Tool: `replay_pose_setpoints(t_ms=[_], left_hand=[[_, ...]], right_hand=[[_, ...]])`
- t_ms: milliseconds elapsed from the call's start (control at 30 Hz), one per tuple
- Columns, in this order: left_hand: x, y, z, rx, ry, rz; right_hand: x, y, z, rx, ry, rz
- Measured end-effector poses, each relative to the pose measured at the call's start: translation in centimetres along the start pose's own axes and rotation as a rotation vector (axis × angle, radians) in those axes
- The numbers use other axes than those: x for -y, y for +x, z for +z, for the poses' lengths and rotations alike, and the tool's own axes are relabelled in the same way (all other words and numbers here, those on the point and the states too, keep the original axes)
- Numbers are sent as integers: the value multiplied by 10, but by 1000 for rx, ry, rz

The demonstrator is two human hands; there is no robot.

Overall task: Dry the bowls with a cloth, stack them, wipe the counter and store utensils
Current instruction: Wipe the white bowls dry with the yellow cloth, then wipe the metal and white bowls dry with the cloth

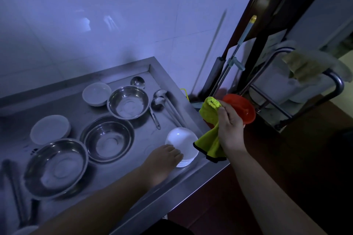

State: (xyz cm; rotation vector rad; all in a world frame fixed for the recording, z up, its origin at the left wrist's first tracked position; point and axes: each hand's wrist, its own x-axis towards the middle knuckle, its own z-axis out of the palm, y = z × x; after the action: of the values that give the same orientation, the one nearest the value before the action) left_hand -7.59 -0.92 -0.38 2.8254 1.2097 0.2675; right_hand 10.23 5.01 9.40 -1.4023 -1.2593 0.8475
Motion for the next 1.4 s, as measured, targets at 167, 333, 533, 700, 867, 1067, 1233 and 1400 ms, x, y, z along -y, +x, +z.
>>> replay_pose_setpoints(t_ms=[167,333,533,700,867,1067,1233,1400], left_hand=[[13,-45,-20,-224,-196,-319],[52,-149,-26,-323,-346,-974],[93,-273,-20,-187,-439,-1701],[112,-306,-6,-421,-1056,-1976],[124,-312,7,-556,-1411,-1907],[129,-325,-12,-360,-1020,-1690],[124,-352,-43,-515,-610,-1568],[116,-385,-77,-644,-421,-1388]], right_hand=[[10,-9,36,96,9,-42],[24,-30,90,211,38,-90],[29,-68,163,360,48,-64],[36,-103,206,453,39,-68],[35,-130,225,482,4,-51],[38,-154,237,474,-11,-46],[46,-171,250,487,-10,-52],[60,-191,266,513,7,-95]])
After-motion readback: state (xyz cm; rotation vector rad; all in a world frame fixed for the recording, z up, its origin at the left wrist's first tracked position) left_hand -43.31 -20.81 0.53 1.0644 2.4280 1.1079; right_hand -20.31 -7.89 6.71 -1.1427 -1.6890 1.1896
